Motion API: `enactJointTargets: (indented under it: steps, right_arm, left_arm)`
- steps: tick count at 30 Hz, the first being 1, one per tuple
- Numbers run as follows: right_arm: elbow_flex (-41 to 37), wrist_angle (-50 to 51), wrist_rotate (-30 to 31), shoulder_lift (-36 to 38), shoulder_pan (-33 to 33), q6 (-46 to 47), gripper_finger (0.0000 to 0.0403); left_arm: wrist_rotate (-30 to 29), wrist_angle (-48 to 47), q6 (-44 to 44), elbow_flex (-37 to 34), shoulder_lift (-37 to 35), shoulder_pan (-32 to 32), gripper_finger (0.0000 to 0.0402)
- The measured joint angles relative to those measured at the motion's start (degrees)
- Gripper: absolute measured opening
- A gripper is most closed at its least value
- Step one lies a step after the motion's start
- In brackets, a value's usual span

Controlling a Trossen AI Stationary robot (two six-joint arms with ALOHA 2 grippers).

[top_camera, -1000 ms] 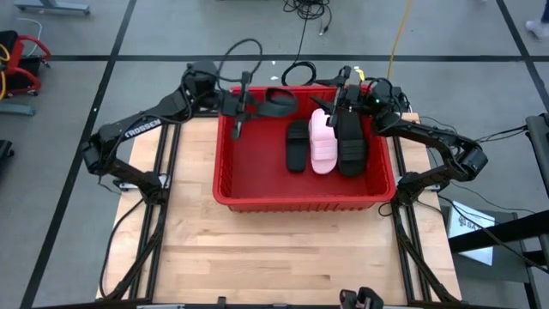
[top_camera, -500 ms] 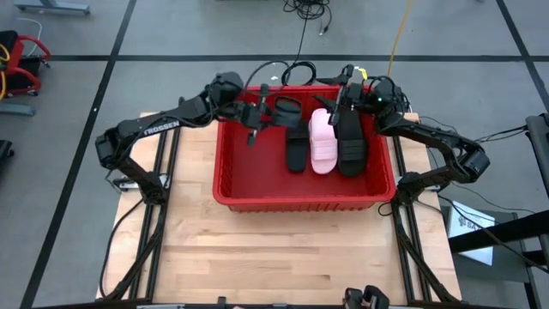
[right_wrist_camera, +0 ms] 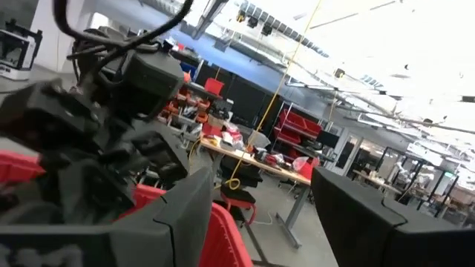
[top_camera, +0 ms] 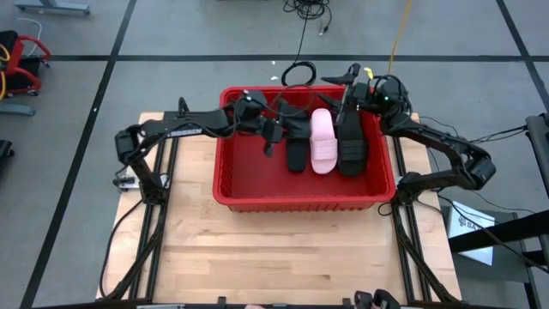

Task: Pick and place slides into bin
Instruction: Put the black slide into the red organizer bin

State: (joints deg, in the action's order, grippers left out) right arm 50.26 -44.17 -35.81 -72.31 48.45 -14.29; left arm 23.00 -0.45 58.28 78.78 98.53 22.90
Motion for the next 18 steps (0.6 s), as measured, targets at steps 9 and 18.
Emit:
enactJointTargets:
  steps: [9,18]
  right_arm:
    - [0.0,4.8,-0.2,2.2,0.0,-0.2,0.0218]
    - [0.0,6.1,-0.1,2.5,0.0,-0.3,0.0218]
  left_arm:
    - [1.1,13.0,-5.1,-3.1,3.9,-0.1,0.0039]
    - [0.4,30.5,-10.4,-14.4,3.9,1.0,0.0039]
